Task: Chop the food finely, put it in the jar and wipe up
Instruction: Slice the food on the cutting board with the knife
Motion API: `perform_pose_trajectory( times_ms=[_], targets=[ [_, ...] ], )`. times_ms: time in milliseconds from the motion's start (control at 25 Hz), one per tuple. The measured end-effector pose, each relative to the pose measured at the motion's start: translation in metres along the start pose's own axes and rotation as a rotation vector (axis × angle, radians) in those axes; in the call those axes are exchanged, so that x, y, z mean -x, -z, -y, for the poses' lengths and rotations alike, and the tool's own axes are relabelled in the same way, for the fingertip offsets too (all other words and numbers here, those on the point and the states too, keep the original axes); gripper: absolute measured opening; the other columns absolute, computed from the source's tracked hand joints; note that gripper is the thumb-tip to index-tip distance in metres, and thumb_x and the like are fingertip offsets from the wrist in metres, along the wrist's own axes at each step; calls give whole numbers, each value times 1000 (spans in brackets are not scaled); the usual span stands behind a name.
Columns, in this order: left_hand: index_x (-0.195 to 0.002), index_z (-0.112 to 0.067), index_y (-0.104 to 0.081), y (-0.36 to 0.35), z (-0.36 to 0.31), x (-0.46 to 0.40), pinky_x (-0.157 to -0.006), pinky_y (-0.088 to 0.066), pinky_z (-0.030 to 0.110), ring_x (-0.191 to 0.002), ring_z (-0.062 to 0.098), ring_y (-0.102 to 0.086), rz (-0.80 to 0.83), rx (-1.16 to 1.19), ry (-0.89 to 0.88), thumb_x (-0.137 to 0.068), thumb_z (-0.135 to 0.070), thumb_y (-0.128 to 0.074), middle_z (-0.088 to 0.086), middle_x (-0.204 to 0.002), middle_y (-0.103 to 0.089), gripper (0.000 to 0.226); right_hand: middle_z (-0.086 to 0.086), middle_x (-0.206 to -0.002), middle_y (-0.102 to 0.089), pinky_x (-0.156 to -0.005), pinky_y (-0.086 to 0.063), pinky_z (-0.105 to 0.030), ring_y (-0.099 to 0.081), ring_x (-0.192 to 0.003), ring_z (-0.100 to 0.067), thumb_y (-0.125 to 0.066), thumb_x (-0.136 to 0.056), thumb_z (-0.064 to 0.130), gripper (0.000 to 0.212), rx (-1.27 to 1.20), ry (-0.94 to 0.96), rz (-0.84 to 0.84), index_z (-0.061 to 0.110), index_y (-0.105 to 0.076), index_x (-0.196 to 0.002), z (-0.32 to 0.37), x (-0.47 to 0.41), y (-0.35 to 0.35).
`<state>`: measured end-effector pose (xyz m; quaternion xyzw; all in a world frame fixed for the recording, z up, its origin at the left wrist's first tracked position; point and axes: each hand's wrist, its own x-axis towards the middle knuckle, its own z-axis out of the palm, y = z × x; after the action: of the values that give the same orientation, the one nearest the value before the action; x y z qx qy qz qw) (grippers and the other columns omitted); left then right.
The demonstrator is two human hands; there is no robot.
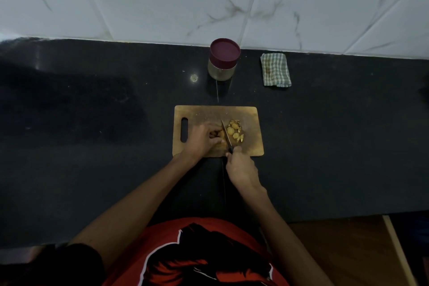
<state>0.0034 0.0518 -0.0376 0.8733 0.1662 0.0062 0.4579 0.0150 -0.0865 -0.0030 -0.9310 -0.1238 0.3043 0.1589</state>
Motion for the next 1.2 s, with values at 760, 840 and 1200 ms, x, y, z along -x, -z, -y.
perform_pose_trajectory(
  times_ms=[760, 840, 1200],
  targets=[
    [-102, 2, -70, -7, 6, 2, -94, -39, 26, -111, 28, -57, -58, -123, -117, -80, -7, -69, 15, -117, -64, 24, -14, -118, -60, -75, -43, -39, -60, -106, -30, -38, -104, 20, 23, 70, -54, 22, 8, -44, -123, 16, -17, 2],
    [-101, 1, -71, -8, 6, 2, -94, -40, 26, -109, 26, -58, -69, -118, -113, -80, -5, -69, 15, -116, -65, 22, -15, -120, -60, -80, -47, -41, -60, -108, -32, -41, -102, 15, 26, 92, -53, 29, 7, -45, -126, 21, -25, 4],
    [-104, -1, -70, -8, 8, 1, -96, -45, 32, -109, 23, -59, -58, -124, -105, -80, -10, -70, 12, -116, -65, 25, -12, -110, -62, -84, -53, -45, -63, -98, -27, -40, -104, 25, 29, -60, -12, 50, 8, -50, -126, 9, -35, 14]
  ],
)
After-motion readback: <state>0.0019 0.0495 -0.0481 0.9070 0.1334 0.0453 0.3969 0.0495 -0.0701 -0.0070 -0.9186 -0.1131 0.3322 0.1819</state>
